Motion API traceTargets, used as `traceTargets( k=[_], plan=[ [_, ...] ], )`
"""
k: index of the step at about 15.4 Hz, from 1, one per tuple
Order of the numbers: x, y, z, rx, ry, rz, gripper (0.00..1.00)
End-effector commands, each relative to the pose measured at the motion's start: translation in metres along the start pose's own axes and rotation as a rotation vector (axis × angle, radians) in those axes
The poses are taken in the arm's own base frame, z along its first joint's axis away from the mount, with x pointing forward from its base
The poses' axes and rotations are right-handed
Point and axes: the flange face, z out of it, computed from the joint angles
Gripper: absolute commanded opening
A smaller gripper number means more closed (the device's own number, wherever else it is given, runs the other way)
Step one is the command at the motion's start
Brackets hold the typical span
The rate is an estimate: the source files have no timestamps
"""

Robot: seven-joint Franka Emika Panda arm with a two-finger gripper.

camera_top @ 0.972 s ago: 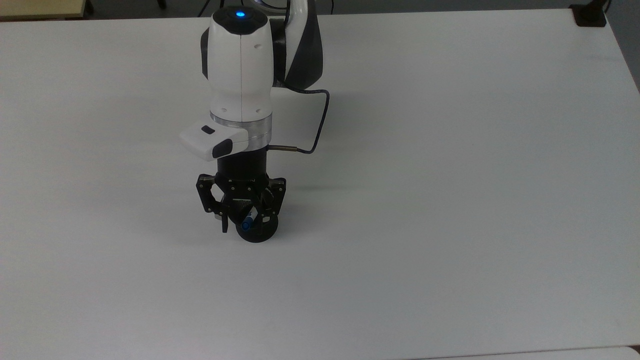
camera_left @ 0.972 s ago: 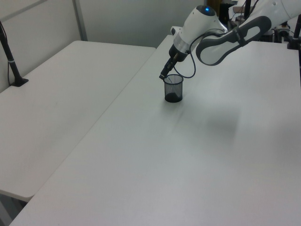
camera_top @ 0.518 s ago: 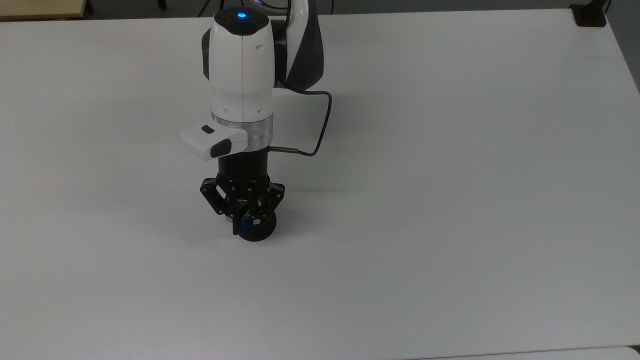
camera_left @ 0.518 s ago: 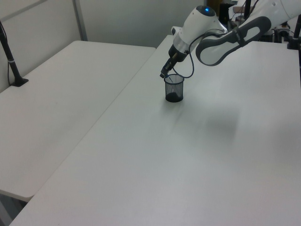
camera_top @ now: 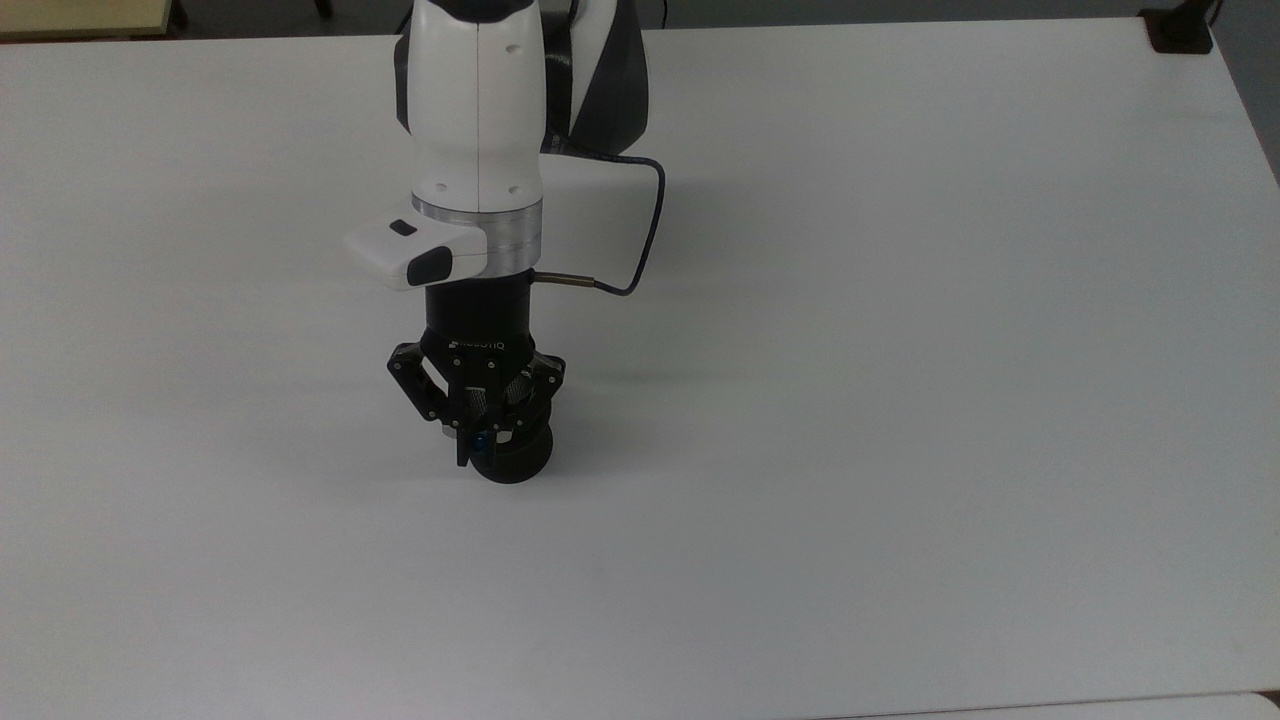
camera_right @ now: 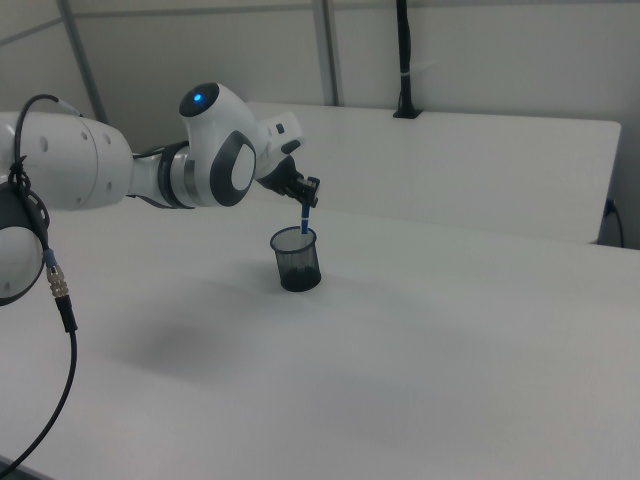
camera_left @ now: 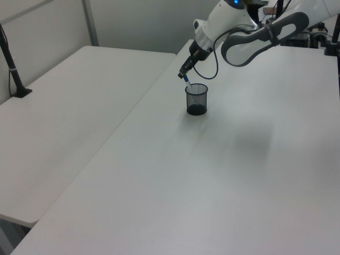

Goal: Remove the marker
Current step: 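Lift the gripped marker straight up out of the mesh cup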

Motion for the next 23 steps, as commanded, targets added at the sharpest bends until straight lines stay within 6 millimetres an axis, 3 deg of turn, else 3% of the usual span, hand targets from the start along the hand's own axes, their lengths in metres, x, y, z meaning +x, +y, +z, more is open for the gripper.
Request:
traceTargets(
  k=[1,2,3,5,6,10,15,16,23],
  plan=[
    [-0.014,-0.003,0.002,-0.016,-0.028,-0.009,0.38],
    [-0.014,-0.004,0.001,-0.015,-0.026,-0.011,0.28],
    [-0.012,-0.003,-0.001,-0.016,-0.023,-0.007,0.28],
    [-0.013,-0.005,-0.001,-0.015,-0.024,-0.005,0.42],
    [-0.013,-0.005,0.0,-0.015,-0.026,-0.006,0.42],
    [-0.02,-0.005,0.005,-0.016,-0.041,-0.011,0.2],
    [-0.02,-0.006,0.002,-0.015,-0.041,-0.014,0.12],
    [-0.018,-0.005,-0.003,-0.018,-0.042,-0.013,0.12],
    [0.023,-0.003,-0.091,-0.04,-0.014,-0.008,0.13]
  ],
)
